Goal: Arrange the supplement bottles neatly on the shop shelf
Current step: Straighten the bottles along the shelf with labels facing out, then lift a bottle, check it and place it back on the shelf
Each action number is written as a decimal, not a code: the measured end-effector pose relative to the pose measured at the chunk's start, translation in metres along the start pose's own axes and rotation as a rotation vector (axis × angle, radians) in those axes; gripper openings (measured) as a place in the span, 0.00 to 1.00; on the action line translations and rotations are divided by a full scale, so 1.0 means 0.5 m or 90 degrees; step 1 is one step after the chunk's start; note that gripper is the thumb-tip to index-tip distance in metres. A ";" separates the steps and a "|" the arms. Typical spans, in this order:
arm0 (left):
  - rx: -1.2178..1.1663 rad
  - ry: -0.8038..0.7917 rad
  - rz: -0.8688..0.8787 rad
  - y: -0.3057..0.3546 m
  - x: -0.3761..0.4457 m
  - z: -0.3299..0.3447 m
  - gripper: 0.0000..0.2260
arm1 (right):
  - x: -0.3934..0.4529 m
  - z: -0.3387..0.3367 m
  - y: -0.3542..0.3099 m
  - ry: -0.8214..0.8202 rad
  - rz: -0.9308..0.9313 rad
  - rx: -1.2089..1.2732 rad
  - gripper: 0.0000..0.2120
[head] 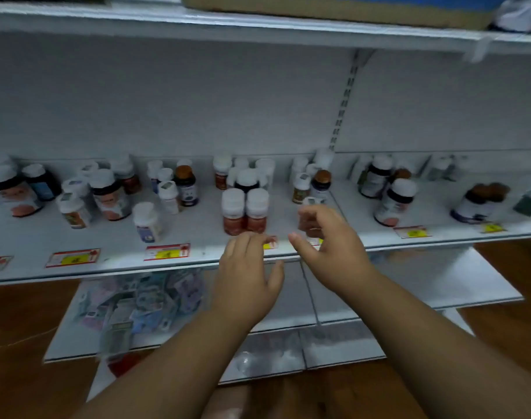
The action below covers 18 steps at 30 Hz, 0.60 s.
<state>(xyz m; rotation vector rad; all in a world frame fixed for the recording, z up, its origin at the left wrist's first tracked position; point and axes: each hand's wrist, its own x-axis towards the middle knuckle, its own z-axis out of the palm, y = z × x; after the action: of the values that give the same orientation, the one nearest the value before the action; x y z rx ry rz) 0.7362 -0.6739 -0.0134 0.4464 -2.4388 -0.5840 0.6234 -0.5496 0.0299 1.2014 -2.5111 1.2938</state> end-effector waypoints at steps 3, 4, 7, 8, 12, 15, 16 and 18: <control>-0.036 -0.007 0.036 0.141 0.010 0.082 0.17 | -0.038 -0.145 0.085 0.045 0.018 -0.043 0.16; -0.042 -0.018 0.053 0.179 0.017 0.106 0.17 | -0.046 -0.183 0.111 0.061 0.029 -0.051 0.15; -0.057 -0.052 0.073 0.268 0.051 0.159 0.18 | -0.053 -0.270 0.174 0.081 0.069 -0.039 0.14; -0.058 -0.056 0.078 0.283 0.064 0.172 0.18 | -0.051 -0.285 0.190 0.083 0.073 -0.038 0.13; -0.057 -0.072 0.106 0.335 0.130 0.239 0.18 | -0.025 -0.335 0.255 0.114 0.087 -0.039 0.09; -0.089 -0.108 0.145 0.376 0.189 0.297 0.16 | -0.005 -0.379 0.312 0.138 0.124 -0.044 0.08; -0.105 -0.120 0.156 0.393 0.211 0.316 0.16 | 0.003 -0.398 0.331 0.141 0.135 -0.056 0.08; -0.137 -0.132 0.164 0.429 0.252 0.353 0.17 | 0.022 -0.441 0.369 0.150 0.151 -0.083 0.10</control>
<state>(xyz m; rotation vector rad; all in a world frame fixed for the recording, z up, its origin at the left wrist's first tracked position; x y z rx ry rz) 0.4929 -0.4932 0.0227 -0.0178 -2.5361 -0.8021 0.4326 -0.3356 0.0543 0.6980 -2.5724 1.2106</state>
